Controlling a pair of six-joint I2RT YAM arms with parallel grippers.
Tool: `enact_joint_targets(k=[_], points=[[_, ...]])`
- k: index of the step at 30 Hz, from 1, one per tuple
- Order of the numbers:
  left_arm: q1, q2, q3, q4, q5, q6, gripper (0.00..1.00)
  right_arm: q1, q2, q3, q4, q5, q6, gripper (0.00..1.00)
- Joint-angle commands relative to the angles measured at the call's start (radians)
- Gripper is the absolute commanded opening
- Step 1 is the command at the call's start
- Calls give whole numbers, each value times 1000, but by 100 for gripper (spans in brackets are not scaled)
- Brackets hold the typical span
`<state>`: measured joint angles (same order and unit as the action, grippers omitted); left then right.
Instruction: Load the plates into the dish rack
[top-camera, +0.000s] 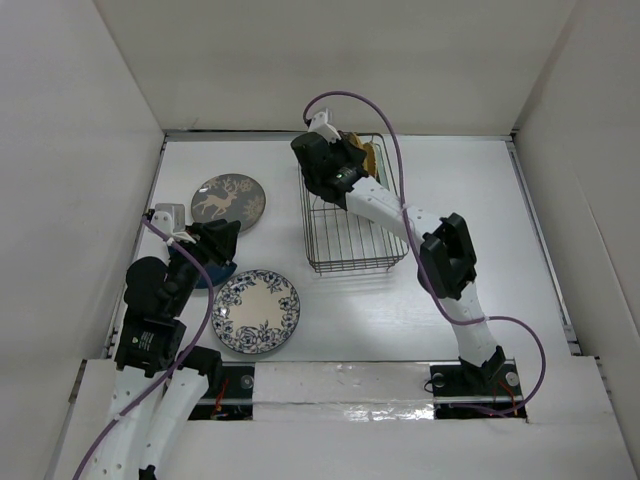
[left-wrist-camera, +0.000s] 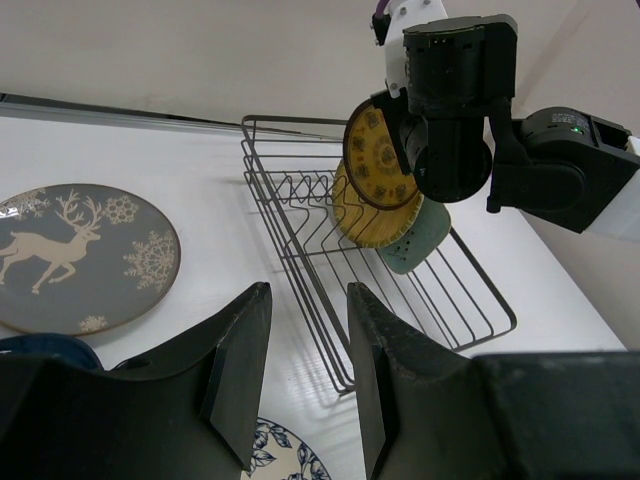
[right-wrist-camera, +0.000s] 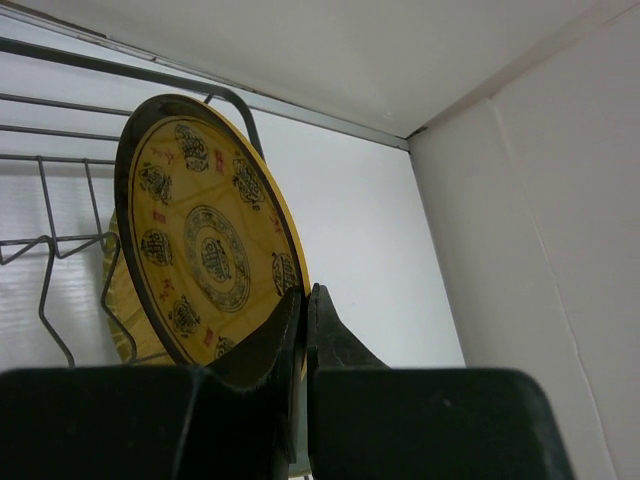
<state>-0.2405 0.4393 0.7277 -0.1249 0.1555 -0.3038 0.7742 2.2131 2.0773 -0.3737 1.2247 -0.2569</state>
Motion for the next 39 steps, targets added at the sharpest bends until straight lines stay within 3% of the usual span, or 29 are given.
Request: enact_joint_targets(k=[1,10,21,24,25,28,31,34,36,37,39], points=[[-3,-1,24,33,-1,6,33,14,-61,4,58,71,-42,0],[-23,16,33,24,-28,14,33,4,-9,33,-175,3,252,0],[-23,27,29,22,-24,12,33,-6,17,-35,-170,-122,459,1],[-23,29,27,24,-24,12,33,-15,-33,-94,-121,-134,470,21],[-23,30,26,25,-24,12,33,-15,-49,-123,-110,-140,475,34],[-23,30,24,27,-27,12,33,-15,-147,-187,-33,-180,467,51],[-23,33,22,28,-28,12,33,20,-285,-307,83,-237,432,65],[-23,36,21,30,-28,9,33,84,-433,-451,199,-289,406,68],[-23,38,21,30,-28,9,33,137,-507,-579,276,-319,412,61],[-23,38,21,31,-30,9,33,199,-582,-632,309,-371,416,34],[-23,39,19,30,-31,9,33,266,-648,-783,363,-425,486,1]])
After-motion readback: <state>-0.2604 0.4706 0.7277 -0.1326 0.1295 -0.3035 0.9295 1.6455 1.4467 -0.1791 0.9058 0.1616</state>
